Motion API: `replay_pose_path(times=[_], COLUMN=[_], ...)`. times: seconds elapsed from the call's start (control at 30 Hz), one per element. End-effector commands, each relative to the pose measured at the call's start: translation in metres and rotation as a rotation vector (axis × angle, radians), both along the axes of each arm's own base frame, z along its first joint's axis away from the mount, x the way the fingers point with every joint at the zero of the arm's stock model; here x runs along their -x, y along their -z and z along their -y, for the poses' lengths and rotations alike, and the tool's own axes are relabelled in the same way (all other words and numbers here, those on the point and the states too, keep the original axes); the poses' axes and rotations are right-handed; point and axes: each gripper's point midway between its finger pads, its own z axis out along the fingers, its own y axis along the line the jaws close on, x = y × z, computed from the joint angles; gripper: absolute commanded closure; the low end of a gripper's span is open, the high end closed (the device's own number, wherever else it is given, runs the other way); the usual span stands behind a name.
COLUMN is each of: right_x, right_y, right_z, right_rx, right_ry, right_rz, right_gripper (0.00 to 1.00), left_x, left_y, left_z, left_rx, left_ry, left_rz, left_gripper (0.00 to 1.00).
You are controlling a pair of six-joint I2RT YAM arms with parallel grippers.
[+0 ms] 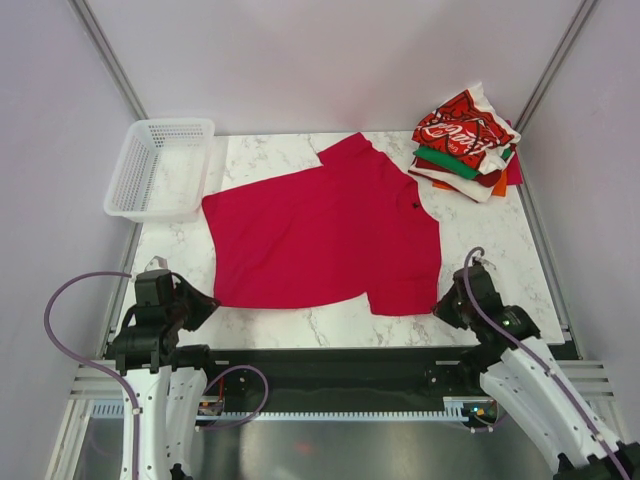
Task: Fold and stack the t-shirts
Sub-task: Fold the tshirt
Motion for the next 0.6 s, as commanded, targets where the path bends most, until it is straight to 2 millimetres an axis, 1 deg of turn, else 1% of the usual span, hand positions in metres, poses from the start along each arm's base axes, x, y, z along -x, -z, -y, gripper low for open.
replay_pose_path(times=[0.0, 0.03, 0.07, 0.17, 0.23, 0.33, 0.37, 0.43, 0.53, 0.57], right_x=[0.012, 0.015, 0.018, 0.025, 0.028, 0.03, 0.029, 0.026, 0.013, 0.002], right_y=[-0.052, -0.06, -0.074, -0.091, -0.094, -0.106, -0.11, -0.11, -0.11, -0.114], right_z=[0.011, 0.01, 0.006, 0.009, 0.01, 0.005, 0.004, -0.001, -0.016, -0.02], right_rx=[-0.002, -0.009, -0.027, -0.029, -0.027, -0.07, -0.074, -0.081, -0.112, -0.113], right_ry=[0.017, 0.005, -0.041, -0.029, -0.03, -0.039, -0.04, -0.071, -0.119, -0.122], right_rz=[0.08, 0.096, 0.127, 0.118, 0.109, 0.141, 0.149, 0.145, 0.156, 0.173], right_gripper=[1.0, 1.0, 1.0, 1.0, 1.0, 1.0, 1.0, 1.0, 1.0, 1.0], left_x=[-0.002, -0.001, -0.002, -0.002, -0.001, -0.001, 0.0, 0.0, 0.0, 0.001], left_y=[-0.003, -0.004, -0.004, -0.005, -0.006, -0.009, -0.008, -0.005, 0.002, 0.004], left_z=[0.001, 0.001, 0.001, 0.002, 0.004, 0.005, 0.006, 0.009, 0.012, 0.012], left_rx=[-0.02, -0.02, -0.021, -0.017, -0.014, -0.012, -0.01, -0.001, 0.012, 0.013], left_ry=[0.044, 0.044, 0.043, 0.049, 0.062, 0.078, 0.083, 0.103, 0.121, 0.126], left_rz=[0.025, 0.025, 0.024, 0.024, 0.021, 0.02, 0.013, -0.002, -0.04, -0.05], left_gripper=[0.92, 0.92, 0.92, 0.92, 0.92, 0.92, 0.92, 0.92, 0.91, 0.91])
